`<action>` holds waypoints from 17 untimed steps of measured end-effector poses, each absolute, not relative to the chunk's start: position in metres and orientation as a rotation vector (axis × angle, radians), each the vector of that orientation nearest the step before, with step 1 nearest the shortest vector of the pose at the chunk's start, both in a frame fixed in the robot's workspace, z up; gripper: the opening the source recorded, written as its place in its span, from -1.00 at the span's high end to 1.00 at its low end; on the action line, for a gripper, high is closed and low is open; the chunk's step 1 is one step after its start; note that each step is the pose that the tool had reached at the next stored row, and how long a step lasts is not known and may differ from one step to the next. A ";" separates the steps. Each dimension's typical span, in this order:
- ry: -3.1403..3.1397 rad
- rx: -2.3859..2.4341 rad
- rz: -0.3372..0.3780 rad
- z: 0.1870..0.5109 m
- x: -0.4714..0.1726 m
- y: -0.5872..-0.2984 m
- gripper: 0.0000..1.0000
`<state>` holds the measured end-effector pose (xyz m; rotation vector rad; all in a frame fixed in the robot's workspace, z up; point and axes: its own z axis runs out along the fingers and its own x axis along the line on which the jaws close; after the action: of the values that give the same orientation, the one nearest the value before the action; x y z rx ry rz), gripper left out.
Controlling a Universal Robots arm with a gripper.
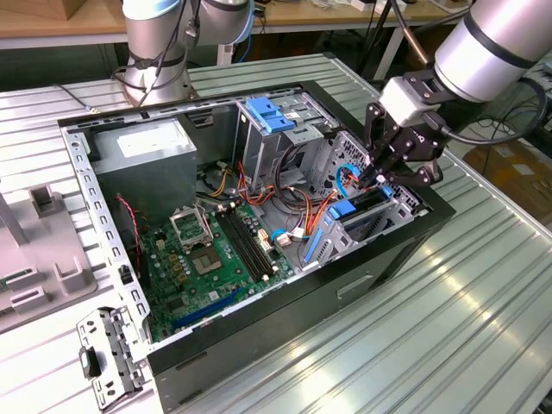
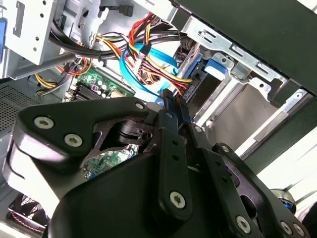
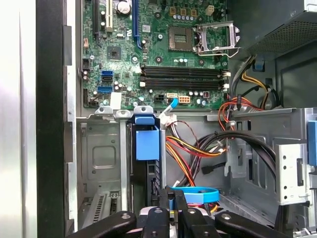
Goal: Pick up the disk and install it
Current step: 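Insert the second disk wire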
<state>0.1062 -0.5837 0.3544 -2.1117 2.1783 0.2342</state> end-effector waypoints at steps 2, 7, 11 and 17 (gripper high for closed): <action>2.176 -2.110 0.238 0.353 0.106 -0.586 0.67; 2.172 -2.109 0.244 0.349 0.104 -0.592 0.67; 2.170 -2.110 0.245 0.347 0.104 -0.596 0.67; 2.168 -2.111 0.246 0.344 0.104 -0.598 0.67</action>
<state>0.1036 -0.5980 0.3438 -2.1107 2.1676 0.2464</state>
